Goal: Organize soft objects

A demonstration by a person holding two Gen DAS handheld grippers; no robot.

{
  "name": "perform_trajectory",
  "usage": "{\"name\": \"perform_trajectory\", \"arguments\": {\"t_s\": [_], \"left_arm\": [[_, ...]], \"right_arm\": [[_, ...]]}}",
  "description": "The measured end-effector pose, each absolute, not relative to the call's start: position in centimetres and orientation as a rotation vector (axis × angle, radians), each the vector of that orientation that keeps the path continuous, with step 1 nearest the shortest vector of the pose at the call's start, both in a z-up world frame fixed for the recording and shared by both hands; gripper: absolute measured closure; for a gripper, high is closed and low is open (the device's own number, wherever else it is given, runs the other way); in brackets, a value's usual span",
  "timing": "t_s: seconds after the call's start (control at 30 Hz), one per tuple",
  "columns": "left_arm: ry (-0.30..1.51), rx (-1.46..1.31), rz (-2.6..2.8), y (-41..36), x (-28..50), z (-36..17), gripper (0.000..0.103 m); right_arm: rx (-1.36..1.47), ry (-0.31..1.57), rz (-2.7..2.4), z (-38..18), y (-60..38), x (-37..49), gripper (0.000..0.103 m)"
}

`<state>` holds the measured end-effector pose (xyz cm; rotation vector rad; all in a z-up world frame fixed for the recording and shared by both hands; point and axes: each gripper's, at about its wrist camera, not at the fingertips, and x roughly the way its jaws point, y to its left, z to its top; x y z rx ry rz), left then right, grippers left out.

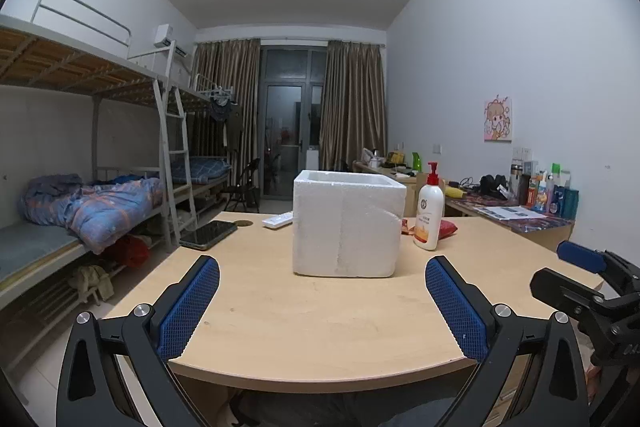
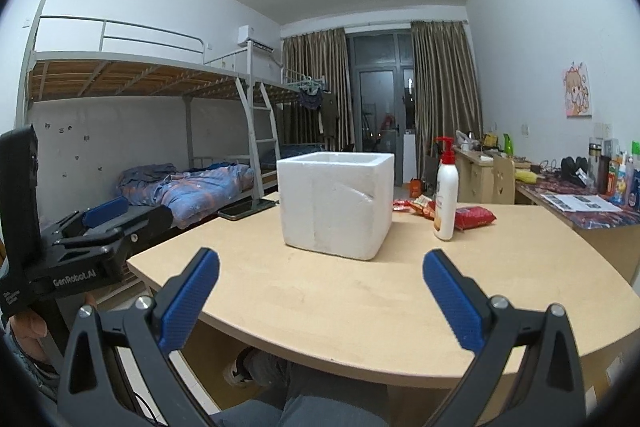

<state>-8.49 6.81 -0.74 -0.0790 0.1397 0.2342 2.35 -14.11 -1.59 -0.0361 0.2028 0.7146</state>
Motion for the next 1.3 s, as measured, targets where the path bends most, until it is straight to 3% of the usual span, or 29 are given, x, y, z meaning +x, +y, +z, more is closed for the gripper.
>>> {"name": "perform_trajectory", "arguments": {"t_s": [1.3], "left_arm": [[0.140,-0.058,0.234,6.0,-9.7,-0.7,0.000]], "right_arm": [[-0.026,0.221,0.725,-1.7,-14.6,2.1,0.000]]}}
